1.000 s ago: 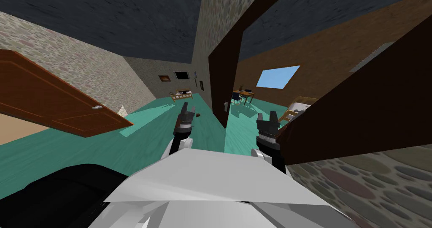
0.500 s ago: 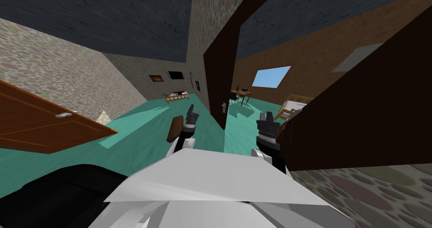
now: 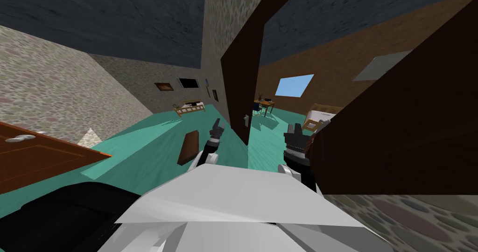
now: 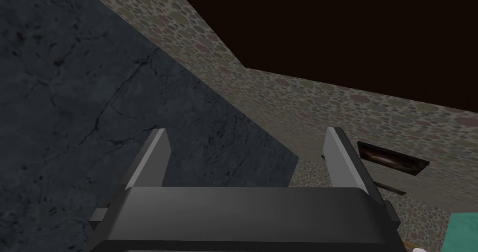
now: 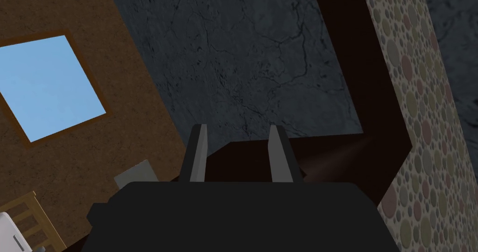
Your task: Push the door open
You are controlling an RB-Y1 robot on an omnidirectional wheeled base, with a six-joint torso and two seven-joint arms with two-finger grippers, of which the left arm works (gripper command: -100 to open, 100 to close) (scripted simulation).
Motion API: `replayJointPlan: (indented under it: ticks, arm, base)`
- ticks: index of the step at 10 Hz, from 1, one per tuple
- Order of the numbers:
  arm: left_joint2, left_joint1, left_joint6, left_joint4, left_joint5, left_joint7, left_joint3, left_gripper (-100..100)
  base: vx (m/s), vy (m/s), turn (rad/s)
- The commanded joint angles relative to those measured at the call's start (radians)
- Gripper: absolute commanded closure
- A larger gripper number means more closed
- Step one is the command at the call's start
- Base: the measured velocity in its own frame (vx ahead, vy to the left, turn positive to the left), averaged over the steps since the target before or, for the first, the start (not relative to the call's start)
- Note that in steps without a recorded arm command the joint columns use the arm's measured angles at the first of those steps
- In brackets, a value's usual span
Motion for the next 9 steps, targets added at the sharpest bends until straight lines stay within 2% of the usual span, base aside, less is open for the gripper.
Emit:
replayJointPlan:
  ticks: [1,4,5,9]
  arm:
    - [0.023,-0.016,0.006,0.043,0.006,0.011,-0.029,-100]
    - [0.049,-0.036,0.011,0.096,0.014,0.024,-0.061,-100]
    - [0.067,-0.049,0.014,0.132,0.019,0.033,-0.083,-100]
    - [0.103,-0.076,0.019,0.204,0.029,0.051,-0.127,-100]
  base:
    - [0.148,0.049,-0.181]
    - [0.126,0.05,-0.102]
    - [0.105,0.056,-0.194]
    - [0.107,0.045,-0.114]
